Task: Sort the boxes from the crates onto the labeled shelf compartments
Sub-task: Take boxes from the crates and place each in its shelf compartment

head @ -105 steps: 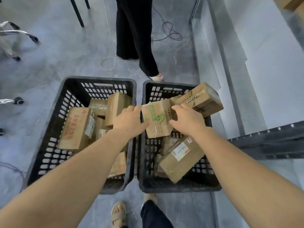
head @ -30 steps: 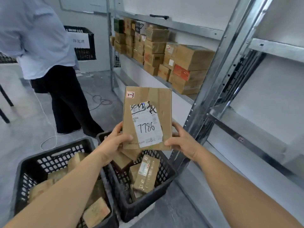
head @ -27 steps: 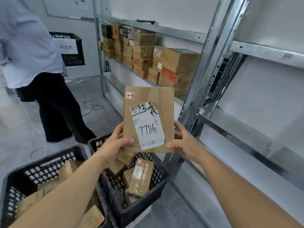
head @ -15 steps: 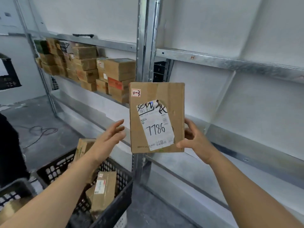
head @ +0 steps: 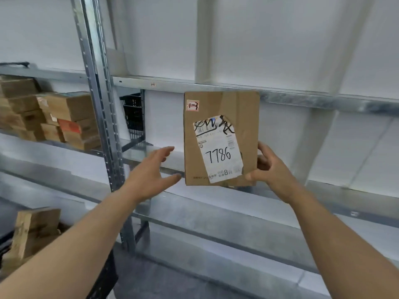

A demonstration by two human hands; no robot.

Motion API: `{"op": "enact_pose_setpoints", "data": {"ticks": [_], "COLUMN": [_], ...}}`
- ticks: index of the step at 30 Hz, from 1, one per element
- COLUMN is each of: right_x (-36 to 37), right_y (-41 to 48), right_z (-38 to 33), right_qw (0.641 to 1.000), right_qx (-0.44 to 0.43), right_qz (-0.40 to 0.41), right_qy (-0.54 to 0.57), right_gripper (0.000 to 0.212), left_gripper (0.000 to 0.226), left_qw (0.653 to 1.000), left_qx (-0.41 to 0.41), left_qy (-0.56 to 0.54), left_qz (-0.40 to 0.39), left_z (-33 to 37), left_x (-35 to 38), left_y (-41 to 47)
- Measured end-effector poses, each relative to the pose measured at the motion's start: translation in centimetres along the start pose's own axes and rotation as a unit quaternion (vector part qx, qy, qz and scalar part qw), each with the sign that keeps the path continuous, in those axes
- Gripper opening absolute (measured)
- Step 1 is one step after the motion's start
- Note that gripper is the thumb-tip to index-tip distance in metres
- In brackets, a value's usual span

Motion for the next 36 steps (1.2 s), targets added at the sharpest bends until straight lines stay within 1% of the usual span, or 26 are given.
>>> {"op": "enact_pose_setpoints", "data": {"ticks": [2,5,9,14,19,23,27,36], "right_x": [-2.9,-7.0,-12.1,-17.5,-22.0,-24.8,-27.4,-33.9], "right_y": [-1.4,-3.5,-6.7,-9.9,-11.5,-11.3,-10.1,-6.0], "right_z": [-0.9,-2.1,-3.7,-5.4,-7.0,-7.6,-7.8,-8.0], "right_qw": [1.0,0.998,0.994,0.986,0.977,0.968,0.962,0.948], "right_qx": [-0.009,-0.016,-0.017,-0.021,-0.02,-0.027,-0.036,-0.054], "right_qz": [0.015,0.043,0.077,0.131,0.169,0.197,0.216,0.252], "right_qy": [-0.018,-0.041,-0.076,-0.101,-0.128,-0.154,-0.164,-0.189], "right_gripper": [0.097,0.093,0.099,0.098,0.097,0.089,0.094,0.09], "left_gripper": [0.079,0.079,0.078,0.079,0.079,0.081,0.079,0.077], "left_qw": [1.0,0.999,0.994,0.986,0.979,0.971,0.958,0.942], "left_qx": [0.017,0.051,0.105,0.159,0.194,0.226,0.271,0.32], "left_qy": [0.0,0.013,0.023,0.05,0.059,0.076,0.084,0.085], "left_qz": [-0.002,-0.003,-0.01,-0.009,-0.006,0.004,0.03,0.064], "left_z": [2.9,7.1,12.5,18.9,24.6,28.8,32.1,38.1], "left_x": [1.2,3.2,5.7,8.5,10.5,11.3,11.9,12.7], "left_y": [0.0,-0.1,0.0,0.5,1.6,3.4,6.2,12.6]}}
Point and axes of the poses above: each hand's wrist, its own y-axis towards the middle knuckle, its own x-axis out of the palm, z = x × y, the point moved 1 cm from there along y, towards the middle knuckle, and after that the axes turned 15 degrees about -x, right-handed, at the moved point
